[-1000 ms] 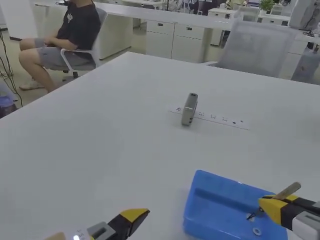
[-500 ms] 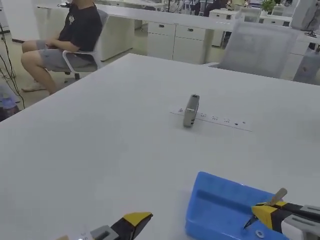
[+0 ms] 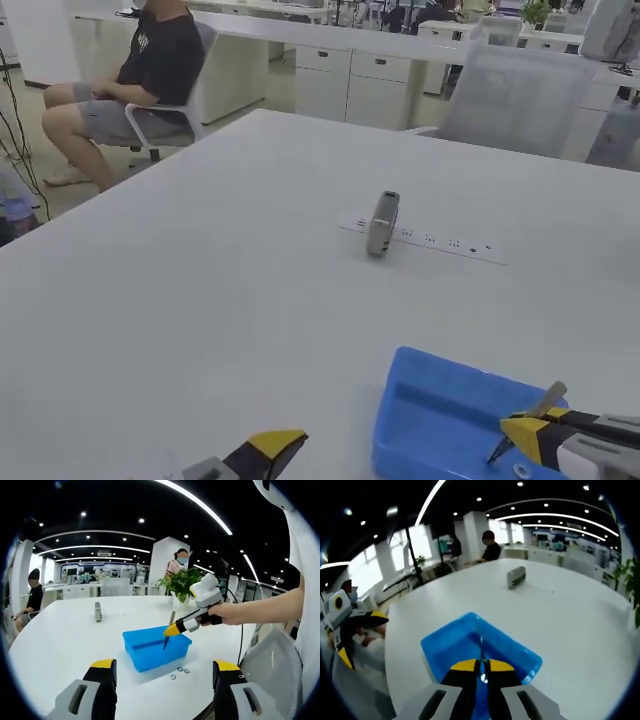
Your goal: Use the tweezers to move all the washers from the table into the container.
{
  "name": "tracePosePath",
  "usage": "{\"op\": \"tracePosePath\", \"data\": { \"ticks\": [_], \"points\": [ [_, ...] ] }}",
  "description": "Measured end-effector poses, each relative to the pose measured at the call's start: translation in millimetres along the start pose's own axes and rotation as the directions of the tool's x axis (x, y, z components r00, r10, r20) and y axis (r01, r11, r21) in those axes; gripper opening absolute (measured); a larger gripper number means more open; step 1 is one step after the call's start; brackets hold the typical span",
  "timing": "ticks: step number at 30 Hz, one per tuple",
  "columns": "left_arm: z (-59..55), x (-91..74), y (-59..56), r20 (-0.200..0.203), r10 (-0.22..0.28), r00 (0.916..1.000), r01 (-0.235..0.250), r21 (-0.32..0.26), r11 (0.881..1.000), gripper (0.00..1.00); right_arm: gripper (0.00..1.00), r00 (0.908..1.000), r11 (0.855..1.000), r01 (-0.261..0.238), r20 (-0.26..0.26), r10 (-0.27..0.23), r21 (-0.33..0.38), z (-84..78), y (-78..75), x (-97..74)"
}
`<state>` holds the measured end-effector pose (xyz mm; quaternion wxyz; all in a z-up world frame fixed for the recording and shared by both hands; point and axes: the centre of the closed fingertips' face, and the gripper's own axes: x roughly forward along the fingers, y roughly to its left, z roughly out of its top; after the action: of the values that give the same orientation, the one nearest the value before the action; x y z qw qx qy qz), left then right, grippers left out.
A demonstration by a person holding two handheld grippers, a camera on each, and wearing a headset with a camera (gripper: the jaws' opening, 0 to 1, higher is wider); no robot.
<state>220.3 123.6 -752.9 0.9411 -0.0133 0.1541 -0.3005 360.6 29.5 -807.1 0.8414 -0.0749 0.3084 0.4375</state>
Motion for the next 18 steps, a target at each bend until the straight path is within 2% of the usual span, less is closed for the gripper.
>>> {"op": "tracePosePath", "data": {
  "ticks": [6,18],
  "points": [
    [0.7,-0.5,0.9,0.004,0.004,1.0000,-0.004,0.000,1.000,0.79,0.03,0.9999,1.000,0.001,0.012,-0.001,0.008,3.2,-0.8,-4.5],
    [-0.5,-0.4,-0.1,-0.002,0.001,1.0000,-0.001,-0.002,1.000,0.79,0.03,0.9978,1.000,-0.010,0.066,0.010,0.000,20.1,12.8,-23.6]
  ]
}}
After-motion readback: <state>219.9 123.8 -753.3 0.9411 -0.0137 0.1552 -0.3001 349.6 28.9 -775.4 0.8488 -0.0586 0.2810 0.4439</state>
